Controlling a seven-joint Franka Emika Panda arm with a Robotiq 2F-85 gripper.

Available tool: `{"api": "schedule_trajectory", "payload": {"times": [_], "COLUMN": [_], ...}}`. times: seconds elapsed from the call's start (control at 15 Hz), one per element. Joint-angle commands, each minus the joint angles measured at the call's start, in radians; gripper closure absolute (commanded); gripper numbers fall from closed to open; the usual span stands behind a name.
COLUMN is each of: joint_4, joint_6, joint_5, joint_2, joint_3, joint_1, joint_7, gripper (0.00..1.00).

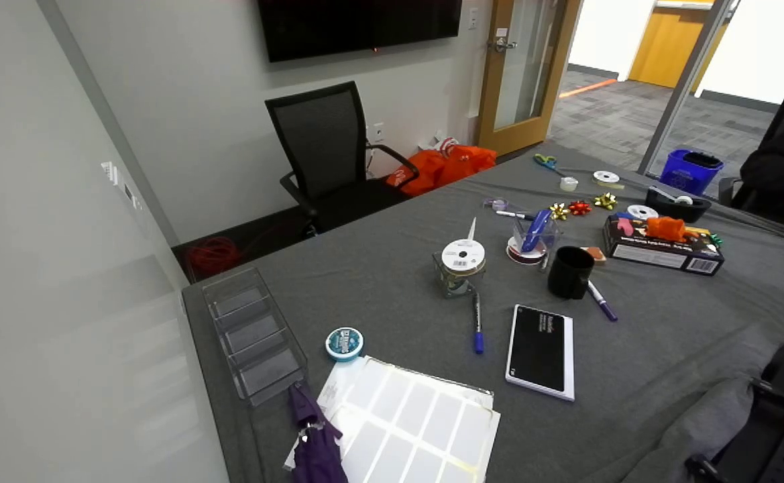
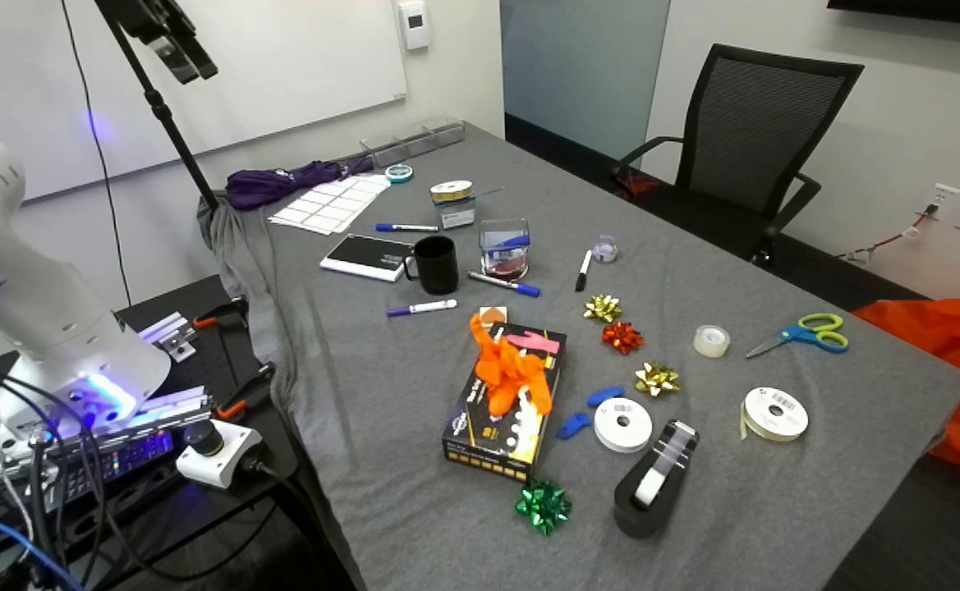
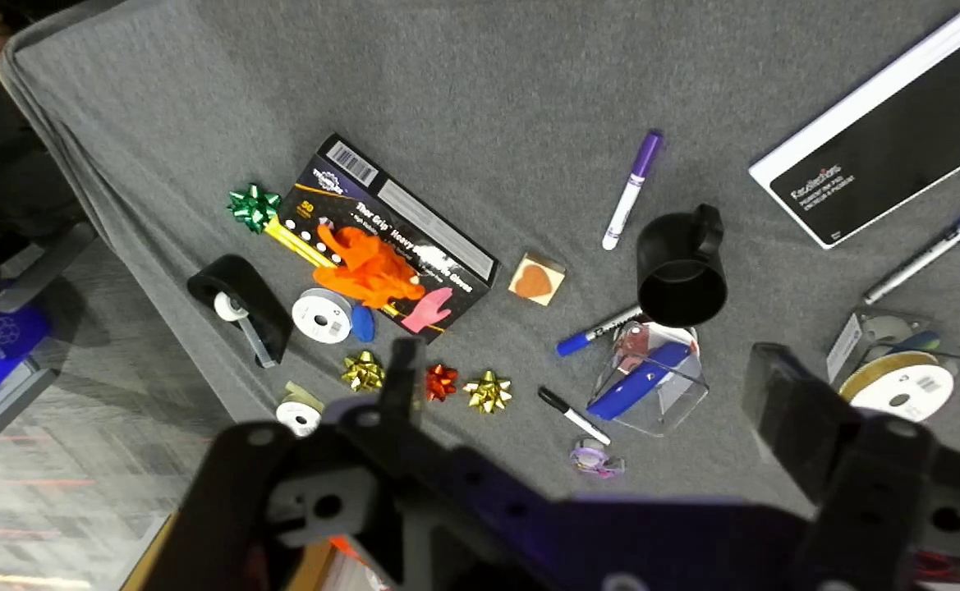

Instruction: Put the black cup on the black object on the left

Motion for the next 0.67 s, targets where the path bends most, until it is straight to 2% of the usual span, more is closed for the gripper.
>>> {"api": "schedule_trajectory", "payload": {"times": [0.0,0.27,0.6], "joint_4": [0.0,-0.001,0.03], "joint_6": [0.078,0.198,0.261], "joint_5": [0.034,0.073,0.098], "joint_2": [0.078,0.203,0.391], "joint_3": [0.028,0.075,0.1], "joint_1": [-0.009,-0.018,-0.017], "joint_7": [0.123,0.271,0.371], "gripper": [0.0,0.0,0.0]}}
